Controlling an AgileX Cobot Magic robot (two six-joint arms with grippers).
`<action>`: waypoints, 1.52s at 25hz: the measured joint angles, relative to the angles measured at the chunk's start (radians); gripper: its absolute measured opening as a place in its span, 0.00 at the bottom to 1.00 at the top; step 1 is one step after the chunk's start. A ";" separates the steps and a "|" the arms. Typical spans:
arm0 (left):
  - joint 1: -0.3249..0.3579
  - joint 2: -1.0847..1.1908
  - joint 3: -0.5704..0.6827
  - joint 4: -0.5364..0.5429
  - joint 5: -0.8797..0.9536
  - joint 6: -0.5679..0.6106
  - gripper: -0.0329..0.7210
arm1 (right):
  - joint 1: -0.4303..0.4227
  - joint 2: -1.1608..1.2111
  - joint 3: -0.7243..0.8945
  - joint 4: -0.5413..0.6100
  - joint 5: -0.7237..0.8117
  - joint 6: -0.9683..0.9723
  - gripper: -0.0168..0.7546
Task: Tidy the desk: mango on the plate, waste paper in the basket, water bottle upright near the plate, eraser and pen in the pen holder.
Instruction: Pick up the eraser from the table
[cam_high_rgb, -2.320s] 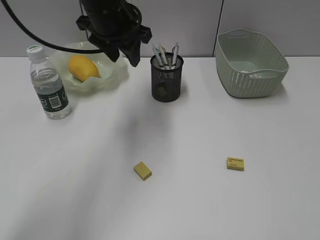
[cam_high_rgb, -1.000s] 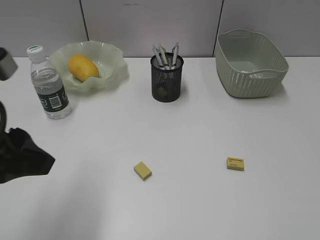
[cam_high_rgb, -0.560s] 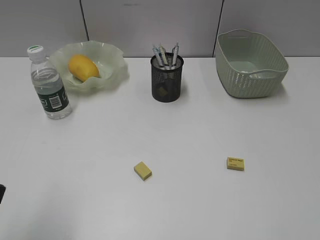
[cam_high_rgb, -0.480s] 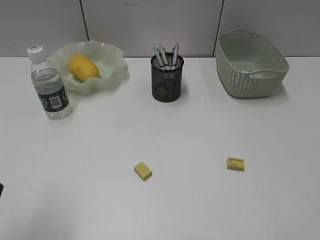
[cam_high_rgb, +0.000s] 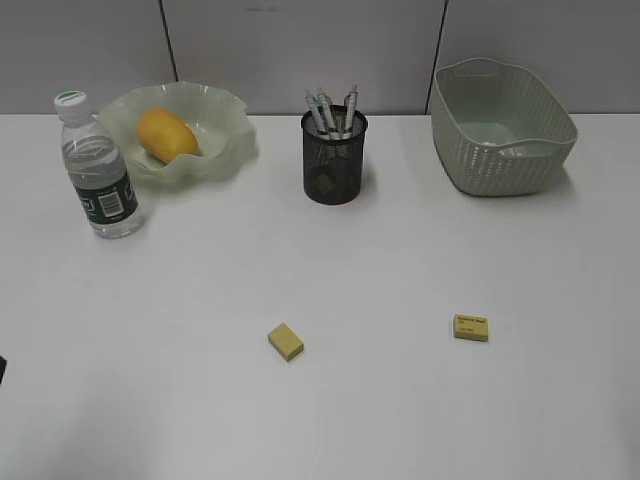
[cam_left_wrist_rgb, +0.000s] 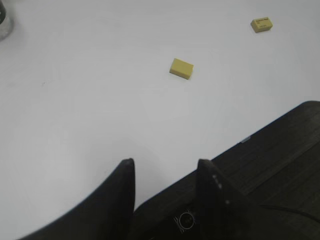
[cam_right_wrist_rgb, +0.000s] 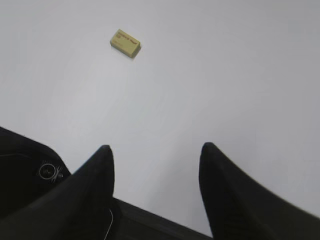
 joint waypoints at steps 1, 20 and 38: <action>0.000 0.000 0.000 0.000 0.000 0.000 0.46 | 0.000 0.057 -0.012 0.000 -0.011 0.000 0.59; 0.001 -0.290 -0.068 0.035 0.213 -0.021 0.46 | 0.000 0.905 -0.382 0.111 -0.077 -0.133 0.64; 0.001 -0.346 -0.068 0.039 0.240 -0.045 0.45 | 0.000 1.155 -0.431 0.110 -0.220 0.433 0.75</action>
